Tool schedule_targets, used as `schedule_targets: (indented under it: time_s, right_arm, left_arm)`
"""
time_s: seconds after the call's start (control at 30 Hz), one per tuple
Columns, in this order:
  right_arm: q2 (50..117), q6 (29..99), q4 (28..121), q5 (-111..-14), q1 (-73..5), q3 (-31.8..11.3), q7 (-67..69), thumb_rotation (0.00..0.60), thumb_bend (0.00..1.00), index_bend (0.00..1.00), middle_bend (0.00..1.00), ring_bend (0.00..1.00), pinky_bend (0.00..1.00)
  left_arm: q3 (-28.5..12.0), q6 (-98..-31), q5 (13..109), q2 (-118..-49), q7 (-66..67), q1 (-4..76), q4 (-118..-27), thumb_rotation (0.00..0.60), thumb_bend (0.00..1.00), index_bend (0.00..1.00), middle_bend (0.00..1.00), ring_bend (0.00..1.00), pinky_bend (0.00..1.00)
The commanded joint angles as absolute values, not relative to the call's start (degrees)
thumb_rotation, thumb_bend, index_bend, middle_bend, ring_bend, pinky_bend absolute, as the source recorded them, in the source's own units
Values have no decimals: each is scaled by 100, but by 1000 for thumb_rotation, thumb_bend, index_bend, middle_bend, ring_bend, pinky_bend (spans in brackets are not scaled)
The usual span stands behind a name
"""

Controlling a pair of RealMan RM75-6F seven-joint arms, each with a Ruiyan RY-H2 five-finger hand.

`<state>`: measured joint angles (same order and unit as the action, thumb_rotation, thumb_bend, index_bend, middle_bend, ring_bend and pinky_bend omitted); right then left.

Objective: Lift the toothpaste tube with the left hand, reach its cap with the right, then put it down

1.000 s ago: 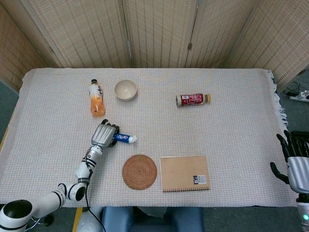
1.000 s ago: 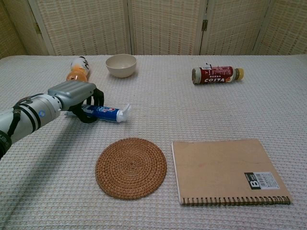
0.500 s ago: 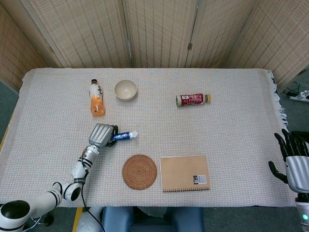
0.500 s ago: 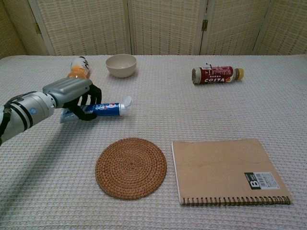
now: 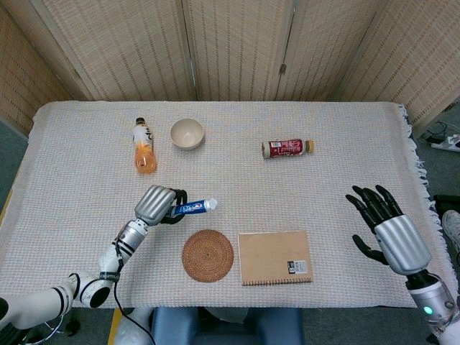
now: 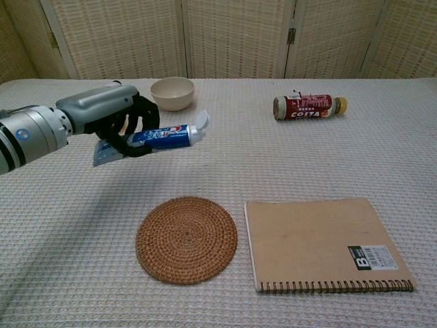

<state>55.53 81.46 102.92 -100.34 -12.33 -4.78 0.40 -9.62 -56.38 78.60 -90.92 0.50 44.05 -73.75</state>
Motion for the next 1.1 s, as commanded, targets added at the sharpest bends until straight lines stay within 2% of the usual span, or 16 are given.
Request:
schedule_targets:
  time_s: [0.03,0.17,0.33,0.47,0.73,1.1]
  right_arm:
    - [5374,7653,10750,-10327,-1708,-570,48,600,442,270,86,64,0]
    - [5388,7053,11112,-10360,-2178,-665,-49,600,455,325,87,49,0]
    - [5546,6352,11348,-10092,-2668,-798,-330,600,456,329,71,27,0]
    - [5774,6056,11403,-9896,-2894,-832,-513,600,457,329,55,6,0]
    - [6087,6026,11414,-9720,-3129,-931,-727,600,457,329,49,0,0]
    - [6293,5805,11258,-9336,-3344,-892,-895,600,457,329,50,0,0]
  left_arm:
    - [-1111,-5647,7793,-8602,330,4449,-8420,600,764,712,739,729,723]
    - [-1265,-5623,7637,-8394,592,4526,-9112,600,766,712,739,728,724]
    - [-1405,-5619,7411,-8325,804,4609,-9716,600,766,712,739,729,724]
    - [-1434,-5607,7246,-8371,1038,4684,-9923,600,766,712,739,728,724]
    - [-1399,-5673,6955,-8620,1616,4829,-10027,600,766,712,739,729,724]
    - [-1396,-5743,6767,-8694,1656,4859,-10000,600,766,711,739,729,727]
